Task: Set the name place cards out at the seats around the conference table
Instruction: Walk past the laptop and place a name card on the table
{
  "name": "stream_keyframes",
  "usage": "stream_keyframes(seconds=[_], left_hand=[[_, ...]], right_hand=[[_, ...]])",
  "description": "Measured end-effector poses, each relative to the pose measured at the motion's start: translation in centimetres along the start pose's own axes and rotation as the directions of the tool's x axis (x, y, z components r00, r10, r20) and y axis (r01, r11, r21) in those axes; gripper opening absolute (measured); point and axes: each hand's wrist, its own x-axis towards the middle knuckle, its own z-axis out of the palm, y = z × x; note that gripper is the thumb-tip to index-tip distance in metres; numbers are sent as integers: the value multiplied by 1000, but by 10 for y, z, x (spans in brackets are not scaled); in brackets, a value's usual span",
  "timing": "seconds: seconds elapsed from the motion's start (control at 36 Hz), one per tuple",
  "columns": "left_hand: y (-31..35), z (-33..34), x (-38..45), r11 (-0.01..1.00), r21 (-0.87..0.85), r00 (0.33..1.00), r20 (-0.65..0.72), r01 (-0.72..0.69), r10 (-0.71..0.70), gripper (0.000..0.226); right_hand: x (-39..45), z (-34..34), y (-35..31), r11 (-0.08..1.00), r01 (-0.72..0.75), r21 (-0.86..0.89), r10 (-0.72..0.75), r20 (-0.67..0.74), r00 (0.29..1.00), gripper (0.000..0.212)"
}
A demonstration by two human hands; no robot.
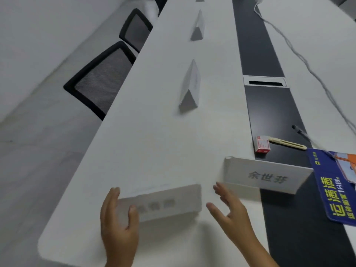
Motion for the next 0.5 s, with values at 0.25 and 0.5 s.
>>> stream_keyframes(seconds=[0.25,0.5], left_hand=[[-58,-21,8,863,-7,818,321,505,-477,44],[-64,-17,27,923,59,818,444,380,-365,41]], right_hand=[[10,52,-20,983,-183,30,182,36,983,74],[6,63,-31,953,-238,188,257,-86,963,63]])
